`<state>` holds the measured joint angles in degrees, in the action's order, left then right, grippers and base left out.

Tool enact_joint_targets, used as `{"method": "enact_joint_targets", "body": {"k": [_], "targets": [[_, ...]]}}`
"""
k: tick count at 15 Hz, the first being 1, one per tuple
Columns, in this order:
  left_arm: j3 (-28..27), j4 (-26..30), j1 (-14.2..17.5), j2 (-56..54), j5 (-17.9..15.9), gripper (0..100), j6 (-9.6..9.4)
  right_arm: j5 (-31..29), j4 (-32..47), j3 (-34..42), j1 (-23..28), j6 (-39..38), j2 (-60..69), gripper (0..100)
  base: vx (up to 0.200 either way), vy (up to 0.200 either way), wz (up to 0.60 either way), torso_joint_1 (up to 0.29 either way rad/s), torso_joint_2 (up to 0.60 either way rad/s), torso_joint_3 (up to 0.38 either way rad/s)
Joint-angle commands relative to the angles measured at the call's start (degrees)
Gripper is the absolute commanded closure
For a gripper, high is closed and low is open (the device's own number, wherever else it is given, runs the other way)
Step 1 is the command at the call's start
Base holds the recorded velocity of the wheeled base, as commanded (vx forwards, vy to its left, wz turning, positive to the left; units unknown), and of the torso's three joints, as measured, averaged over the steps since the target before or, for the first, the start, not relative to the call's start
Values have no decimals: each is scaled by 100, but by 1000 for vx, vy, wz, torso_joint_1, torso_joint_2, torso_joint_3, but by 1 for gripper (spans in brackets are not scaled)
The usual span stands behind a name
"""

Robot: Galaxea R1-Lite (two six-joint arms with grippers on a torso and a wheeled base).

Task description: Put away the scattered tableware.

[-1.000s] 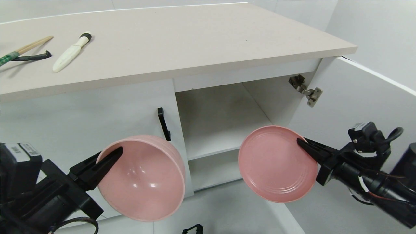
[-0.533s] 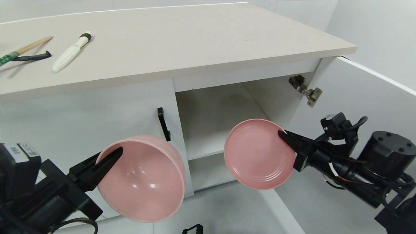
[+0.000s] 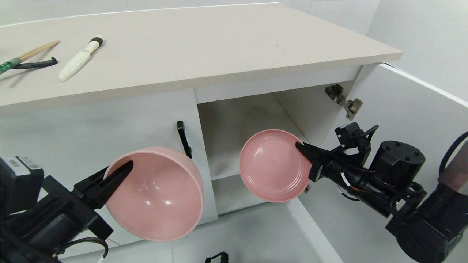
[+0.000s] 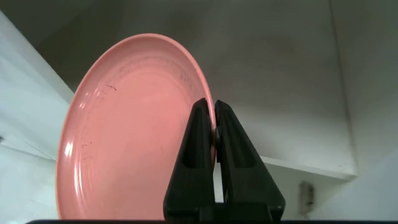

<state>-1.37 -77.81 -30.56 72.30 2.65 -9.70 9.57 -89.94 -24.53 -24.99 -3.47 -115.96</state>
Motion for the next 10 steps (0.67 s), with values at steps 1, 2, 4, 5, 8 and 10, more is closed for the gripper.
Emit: {"method": "enact_joint_targets", "body": {"k": [1, 2, 4, 5, 8, 10], "targets": [[-39, 3, 94, 12, -1, 100, 12, -8, -6, -202, -6, -259, -252, 100, 0, 0, 0, 0, 0, 0], [-39, 3, 94, 12, -1, 100, 21, -8, -6, -281, -6, -321, -331, 100, 0, 0, 0, 0, 0, 0], [-30, 3, 85, 21, -1, 100, 12, -140, -6, -536, 3, -338, -586, 100, 0, 0, 0, 0, 0, 0], [-22, 3, 85, 12, -1, 100, 12, -201, -6, -597, -6, -338, -639, 100, 0, 0, 0, 0, 0, 0], [13, 73, 200, 21, -1, 100, 4, -236, -6, -685, 12, -338, -674, 100, 133, 0, 0, 2, 5, 0], [13, 38, 279, 38, -10, 100, 21, -245, -6, -676, 21, -338, -674, 100, 100, 0, 0, -4, 1, 4]]}}
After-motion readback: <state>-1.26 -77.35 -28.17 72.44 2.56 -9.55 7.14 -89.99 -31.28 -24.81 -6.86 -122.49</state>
